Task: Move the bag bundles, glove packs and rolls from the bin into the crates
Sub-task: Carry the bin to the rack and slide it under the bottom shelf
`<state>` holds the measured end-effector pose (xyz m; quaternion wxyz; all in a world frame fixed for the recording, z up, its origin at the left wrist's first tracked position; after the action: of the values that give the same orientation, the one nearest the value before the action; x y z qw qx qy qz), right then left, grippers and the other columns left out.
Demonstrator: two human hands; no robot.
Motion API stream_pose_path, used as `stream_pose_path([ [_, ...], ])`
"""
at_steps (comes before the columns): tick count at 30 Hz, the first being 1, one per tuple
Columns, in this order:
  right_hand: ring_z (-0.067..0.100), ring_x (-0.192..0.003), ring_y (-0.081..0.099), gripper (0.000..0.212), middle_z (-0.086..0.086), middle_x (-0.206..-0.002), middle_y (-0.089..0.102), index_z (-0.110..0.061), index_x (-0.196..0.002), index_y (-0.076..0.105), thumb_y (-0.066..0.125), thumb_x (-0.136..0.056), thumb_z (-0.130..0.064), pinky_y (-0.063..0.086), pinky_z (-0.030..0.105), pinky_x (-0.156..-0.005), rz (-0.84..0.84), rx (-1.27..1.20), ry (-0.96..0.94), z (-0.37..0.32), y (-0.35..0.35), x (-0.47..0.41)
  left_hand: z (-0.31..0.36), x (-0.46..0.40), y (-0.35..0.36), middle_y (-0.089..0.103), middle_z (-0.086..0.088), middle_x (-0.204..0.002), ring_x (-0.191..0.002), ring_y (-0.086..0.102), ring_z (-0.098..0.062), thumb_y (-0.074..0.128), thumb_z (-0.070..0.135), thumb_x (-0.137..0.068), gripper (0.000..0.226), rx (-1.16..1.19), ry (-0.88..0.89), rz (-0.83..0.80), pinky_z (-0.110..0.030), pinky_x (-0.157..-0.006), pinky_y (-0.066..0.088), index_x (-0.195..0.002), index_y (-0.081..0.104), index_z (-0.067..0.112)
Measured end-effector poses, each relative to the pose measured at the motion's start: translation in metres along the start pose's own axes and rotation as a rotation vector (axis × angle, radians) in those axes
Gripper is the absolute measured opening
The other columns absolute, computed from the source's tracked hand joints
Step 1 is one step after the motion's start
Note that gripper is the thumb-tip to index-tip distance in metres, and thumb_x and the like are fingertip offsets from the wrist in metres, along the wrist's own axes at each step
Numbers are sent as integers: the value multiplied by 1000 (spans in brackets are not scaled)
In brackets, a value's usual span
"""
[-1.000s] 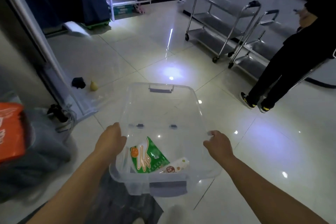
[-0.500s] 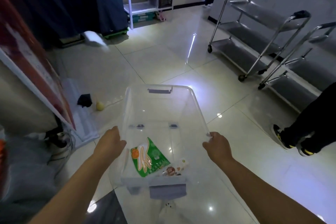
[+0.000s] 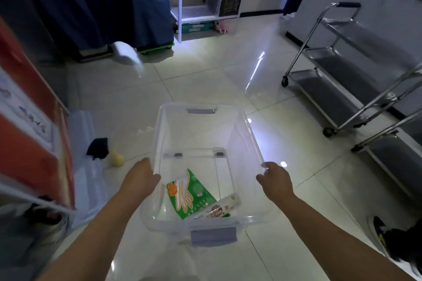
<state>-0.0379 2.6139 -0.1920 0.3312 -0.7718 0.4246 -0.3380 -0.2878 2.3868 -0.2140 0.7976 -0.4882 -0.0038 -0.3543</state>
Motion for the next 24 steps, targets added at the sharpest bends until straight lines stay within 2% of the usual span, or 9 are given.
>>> stream_pose_path([
  [3,9,-64,49,37,-10,-65,51,-8,-116,59,62,-79,-11,29,12,-52,24,21,16,-35,-4,-69,32,-79,-22,59,-19,-102,-91,57,-31,59,15,-83,31,-39,22,-23,-32,-72,42,-107,50,-1],
  [6,9,-64,49,38,-9,-67,53,-9,-118,58,61,-79,-11,31,16,-52,39,13,46,-69,-12,-134,67,-151,-47,59,-17,-101,-85,55,-28,58,17,-83,29,-79,47,-30,-31,-70,41,-106,50,1],
  [9,16,-74,54,41,4,-87,64,-10,-121,56,60,-80,-11,37,22,-63,61,-1,85,-93,-17,-192,97,-215,-65,59,-17,-95,-77,52,-25,59,17,-82,25,-90,82,-27,-30,-65,40,-100,50,1],
  [14,23,-87,63,42,13,-110,66,-10,-123,55,61,-81,-11,50,29,-74,84,-29,124,-121,-18,-302,147,-327,-74,60,-13,-94,-77,54,-24,59,18,-81,25,-92,99,-41,-29,-65,40,-101,51,4],
  [18,19,-71,60,44,10,-99,66,-8,-123,55,61,-79,-8,46,24,-61,65,-56,125,-143,-19,-408,191,-423,-80,59,-13,-91,-79,56,-26,59,17,-81,22,-85,113,-48,-30,-65,43,-97,52,3],
  [21,16,-59,55,44,6,-87,61,-8,-123,55,60,-79,-8,37,21,-49,32,-70,103,-169,-23,-496,229,-496,-91,56,-8,-82,-70,53,-21,61,16,-80,18,-70,79,-19,-28,-55,36,-88,47,7],
  [24,12,-58,52,44,4,-82,60,-8,-123,55,60,-78,-7,34,21,-47,10,-65,71,-204,-30,-579,262,-563,-107,52,0,-73,-62,50,-14,60,13,-78,16,-50,40,13,-23,-46,32,-87,47,13],
])
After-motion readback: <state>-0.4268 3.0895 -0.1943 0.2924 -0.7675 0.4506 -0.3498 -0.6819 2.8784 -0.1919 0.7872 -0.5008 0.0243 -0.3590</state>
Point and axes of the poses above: each hand's wrist, its own x-axis away from the middle knuckle, its own y-axis out of the palm, z = x × y, the point moved 1 cm from there along -x, towards the middle knuckle
